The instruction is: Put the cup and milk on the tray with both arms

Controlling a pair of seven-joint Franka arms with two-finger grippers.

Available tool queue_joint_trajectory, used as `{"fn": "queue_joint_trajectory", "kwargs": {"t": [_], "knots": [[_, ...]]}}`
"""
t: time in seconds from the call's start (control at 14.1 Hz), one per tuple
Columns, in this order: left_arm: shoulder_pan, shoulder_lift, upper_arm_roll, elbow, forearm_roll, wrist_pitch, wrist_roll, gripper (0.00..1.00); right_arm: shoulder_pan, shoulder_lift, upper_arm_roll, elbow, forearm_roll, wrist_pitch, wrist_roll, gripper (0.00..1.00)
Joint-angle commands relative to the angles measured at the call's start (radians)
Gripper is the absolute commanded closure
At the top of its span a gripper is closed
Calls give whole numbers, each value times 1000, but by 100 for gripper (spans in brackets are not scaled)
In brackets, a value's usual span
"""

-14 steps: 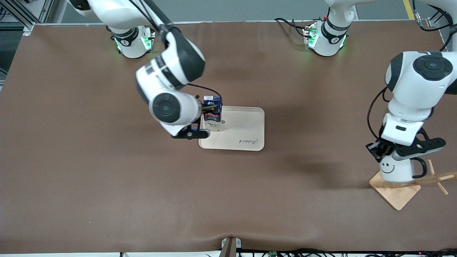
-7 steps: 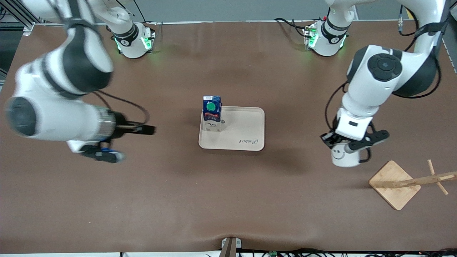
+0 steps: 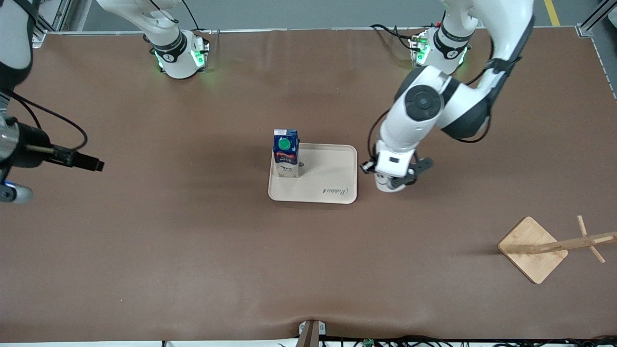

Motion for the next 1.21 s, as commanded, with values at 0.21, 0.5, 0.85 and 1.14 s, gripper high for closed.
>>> {"fn": "queue_joint_trajectory", "kwargs": {"t": [0.21,0.5,0.85,1.14], "knots": [[-78,192,1,123,-205,-21,-16,100,-88,-315,19,-367,-22,153,-61,0],[-94,277,1,177,-256,-21,-19,100,-91,-431,21,-544,-11,211,-100,0],[-107,334,-1,177,-268,-24,-20,100,-124,-295,18,-465,-26,244,-358,0],[-120,334,1,179,-296,-68,-13,94,-131,-279,19,-383,-62,237,-366,0]]}}
